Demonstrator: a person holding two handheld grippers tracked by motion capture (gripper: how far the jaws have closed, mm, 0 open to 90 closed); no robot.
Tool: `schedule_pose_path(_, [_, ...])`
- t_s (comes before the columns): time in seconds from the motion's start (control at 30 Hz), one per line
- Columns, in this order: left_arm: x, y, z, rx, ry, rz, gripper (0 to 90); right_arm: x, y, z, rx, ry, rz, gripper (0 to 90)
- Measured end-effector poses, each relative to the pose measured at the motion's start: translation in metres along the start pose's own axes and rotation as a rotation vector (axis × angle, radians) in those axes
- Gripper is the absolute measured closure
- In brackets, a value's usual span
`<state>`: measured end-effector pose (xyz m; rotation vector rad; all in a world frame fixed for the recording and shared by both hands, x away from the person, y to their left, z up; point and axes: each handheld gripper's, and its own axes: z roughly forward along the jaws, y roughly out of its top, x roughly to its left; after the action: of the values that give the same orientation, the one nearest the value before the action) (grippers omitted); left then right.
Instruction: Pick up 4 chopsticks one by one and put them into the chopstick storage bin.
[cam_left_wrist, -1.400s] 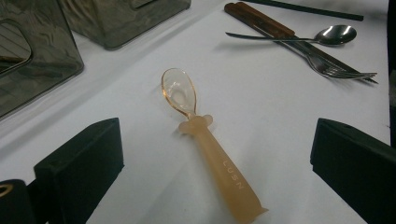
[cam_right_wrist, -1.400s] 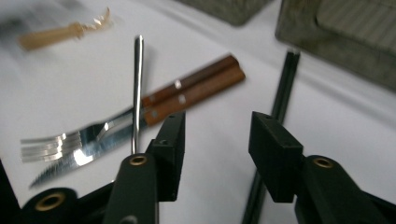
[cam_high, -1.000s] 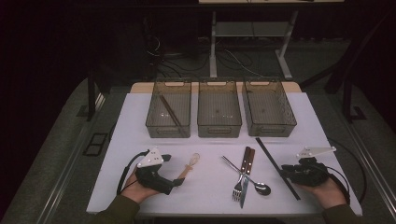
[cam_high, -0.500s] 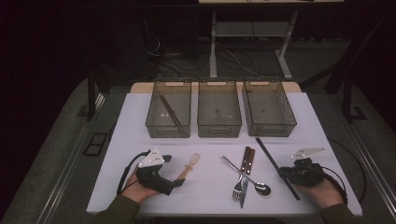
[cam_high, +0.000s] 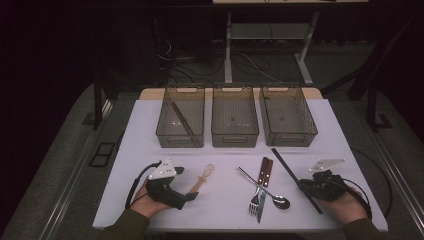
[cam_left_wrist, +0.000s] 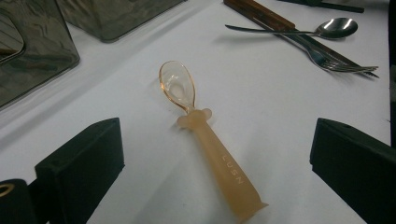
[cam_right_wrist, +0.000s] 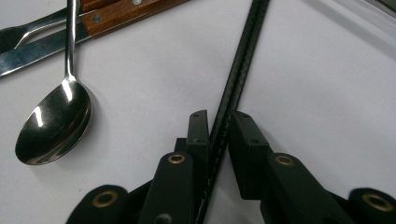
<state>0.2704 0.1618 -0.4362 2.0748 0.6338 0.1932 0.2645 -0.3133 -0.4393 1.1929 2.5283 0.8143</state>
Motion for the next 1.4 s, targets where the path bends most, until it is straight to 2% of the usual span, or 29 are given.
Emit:
schedule_pose_path(0.47, [0.000, 0.000, 0.000, 0.004, -0.002, 0.001, 1.7, -0.001, 0.000, 0.000, -0.001, 0.005, 0.009, 78.5])
schedule_pose_path(0.53, [0.000, 0.000, 0.000, 0.003, -0.002, 0.002, 1.7, -0.001, 0.000, -0.001, -0.003, -0.002, 0.004, 74.0])
schedule_pose_path(0.6, [0.000, 0.000, 0.000, 0.005, -0.001, 0.004, 1.7, -0.003, 0.000, -0.004, -0.028, 0.004, 0.017, 71.6])
schedule_pose_path(0.67, [0.000, 0.000, 0.000, 0.007, -0.001, 0.005, 1.7, -0.006, 0.000, -0.009, -0.068, 0.019, 0.039, 72.3])
schedule_pose_path(0.73, [0.000, 0.000, 0.000, 0.008, -0.002, 0.006, 1.7, -0.008, 0.000, -0.012, -0.083, 0.021, 0.061, 74.9])
schedule_pose_path(1.1, [0.000, 0.000, 0.000, 0.008, -0.003, 0.006, 1.8, -0.009, -0.003, -0.007, -0.029, 0.025, 0.053, 82.0])
schedule_pose_path(1.4, [0.000, 0.000, -0.001, 0.006, -0.003, 0.006, 1.8, -0.009, -0.003, -0.006, -0.021, 0.032, 0.054, 83.2])
